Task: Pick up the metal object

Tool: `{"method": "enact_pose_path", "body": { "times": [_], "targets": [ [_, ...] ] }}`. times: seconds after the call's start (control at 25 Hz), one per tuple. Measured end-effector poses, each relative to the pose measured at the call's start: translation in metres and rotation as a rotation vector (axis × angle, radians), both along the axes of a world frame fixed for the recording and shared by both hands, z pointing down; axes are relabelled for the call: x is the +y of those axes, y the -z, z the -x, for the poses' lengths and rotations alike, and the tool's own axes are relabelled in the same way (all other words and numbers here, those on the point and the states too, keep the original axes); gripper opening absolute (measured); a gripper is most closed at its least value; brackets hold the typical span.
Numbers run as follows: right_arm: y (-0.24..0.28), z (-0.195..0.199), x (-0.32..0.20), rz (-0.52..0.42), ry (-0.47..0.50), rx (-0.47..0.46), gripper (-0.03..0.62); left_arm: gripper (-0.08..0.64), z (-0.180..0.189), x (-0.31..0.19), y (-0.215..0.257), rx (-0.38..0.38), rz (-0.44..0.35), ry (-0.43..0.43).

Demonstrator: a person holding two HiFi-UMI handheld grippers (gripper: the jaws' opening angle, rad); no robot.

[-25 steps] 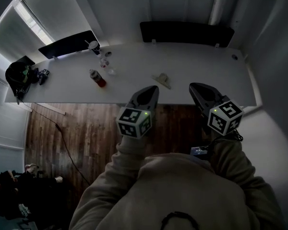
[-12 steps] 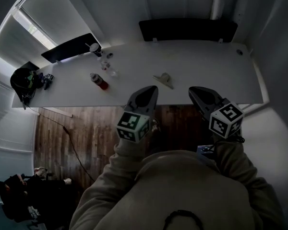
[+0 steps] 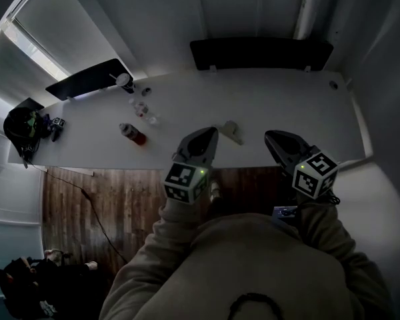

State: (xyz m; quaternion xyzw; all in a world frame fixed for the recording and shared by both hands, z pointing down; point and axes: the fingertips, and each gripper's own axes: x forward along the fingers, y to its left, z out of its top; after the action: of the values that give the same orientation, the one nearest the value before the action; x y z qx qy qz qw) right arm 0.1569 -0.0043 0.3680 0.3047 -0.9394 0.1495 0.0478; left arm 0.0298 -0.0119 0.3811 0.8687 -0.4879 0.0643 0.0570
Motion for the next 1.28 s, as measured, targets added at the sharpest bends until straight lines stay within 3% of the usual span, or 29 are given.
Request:
{"method": "enact_pose_path", "body": {
  "times": [0.32,0.52,0.64,0.88,1.28],
  "targets": [
    [0.006,0.065,-0.121,-0.009,0.004,0.011,0.018,0.003,0.078,-0.100,0.002,-0.003,0.019,-0.002],
    [0.011,0.080,-0.180,-0.009,-0.090,-0.007,0.018,0.003,0.121,-0.160,-0.012,0.013,0.050,0.014],
    [0.013,0.079,-0.210,-0.027,-0.136,0.019,0.018,0.003,0.124,-0.199,-0.006,-0.004,0.041,-0.005],
    [0.023,0.077,-0.249,-0.031,-0.154,0.041,0.018,0.003,0.114,-0.254,0.009,0.051,0.040,-0.021],
    [0.026,0.072,-0.268,-0.033,-0.125,0.055,0.018,0.003,0.096,-0.270,0.008,0.044,0.044,-0.041]
  ]
}}
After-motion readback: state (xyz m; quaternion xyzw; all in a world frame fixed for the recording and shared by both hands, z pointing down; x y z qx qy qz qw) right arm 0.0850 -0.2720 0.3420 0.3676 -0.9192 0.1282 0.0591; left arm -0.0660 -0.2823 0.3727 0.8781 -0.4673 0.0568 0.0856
